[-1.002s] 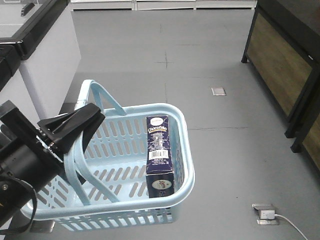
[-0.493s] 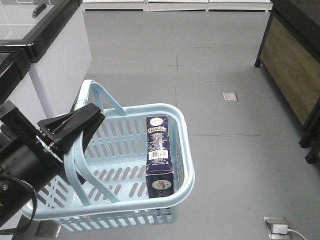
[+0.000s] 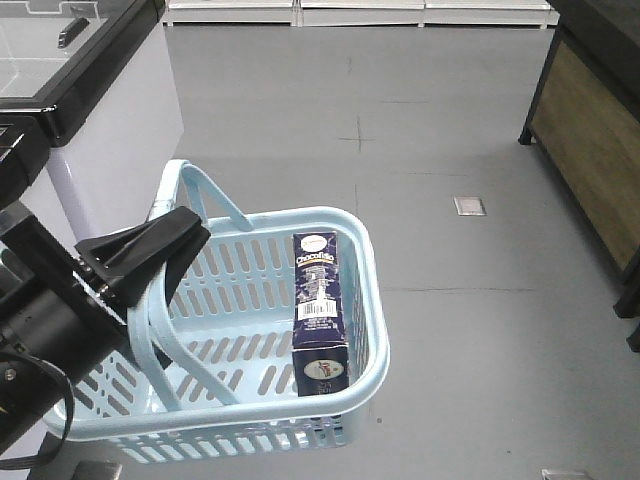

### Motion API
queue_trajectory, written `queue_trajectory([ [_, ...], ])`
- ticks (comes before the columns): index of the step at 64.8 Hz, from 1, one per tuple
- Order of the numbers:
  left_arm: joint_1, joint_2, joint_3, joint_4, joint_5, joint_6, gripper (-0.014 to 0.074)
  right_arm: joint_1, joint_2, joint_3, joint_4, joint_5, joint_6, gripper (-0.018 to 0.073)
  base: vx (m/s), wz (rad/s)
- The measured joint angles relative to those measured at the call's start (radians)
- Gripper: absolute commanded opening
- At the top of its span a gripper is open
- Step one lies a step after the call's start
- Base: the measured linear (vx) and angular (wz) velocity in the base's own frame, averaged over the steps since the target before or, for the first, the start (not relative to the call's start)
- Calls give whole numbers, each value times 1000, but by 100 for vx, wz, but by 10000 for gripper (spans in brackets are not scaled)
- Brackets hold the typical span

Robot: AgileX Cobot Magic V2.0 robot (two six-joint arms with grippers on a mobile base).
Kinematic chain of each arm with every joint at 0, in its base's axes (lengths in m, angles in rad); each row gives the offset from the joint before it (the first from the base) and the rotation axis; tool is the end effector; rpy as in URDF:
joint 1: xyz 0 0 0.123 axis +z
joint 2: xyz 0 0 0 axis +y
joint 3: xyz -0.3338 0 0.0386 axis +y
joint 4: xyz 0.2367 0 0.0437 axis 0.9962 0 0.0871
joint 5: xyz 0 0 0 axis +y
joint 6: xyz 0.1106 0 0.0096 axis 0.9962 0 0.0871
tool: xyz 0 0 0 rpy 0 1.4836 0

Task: Left arm holds basket, right arm returns cookies
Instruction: 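Drive the base toward the drink shelves holding the basket in left gripper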

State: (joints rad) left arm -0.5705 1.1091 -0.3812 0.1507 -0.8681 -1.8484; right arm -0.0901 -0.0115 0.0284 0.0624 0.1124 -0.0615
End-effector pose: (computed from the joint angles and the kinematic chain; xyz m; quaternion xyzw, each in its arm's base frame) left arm 0.1608 -0.1183 0.3384 -0.3097 0.5430 -0.7293 0.2781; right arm 0.0141 -0.0005 0.1927 0.0303 0.7211 -0.0285 0.6916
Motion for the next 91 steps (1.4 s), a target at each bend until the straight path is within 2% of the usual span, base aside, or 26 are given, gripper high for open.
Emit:
queue_trajectory([
  [40,0,0,0,0,0,0,-3,0,0,0,0,0,0,-6,32,-3],
  [91,0,0,0,0,0,0,-3,0,0,0,0,0,0,-6,47,-3],
])
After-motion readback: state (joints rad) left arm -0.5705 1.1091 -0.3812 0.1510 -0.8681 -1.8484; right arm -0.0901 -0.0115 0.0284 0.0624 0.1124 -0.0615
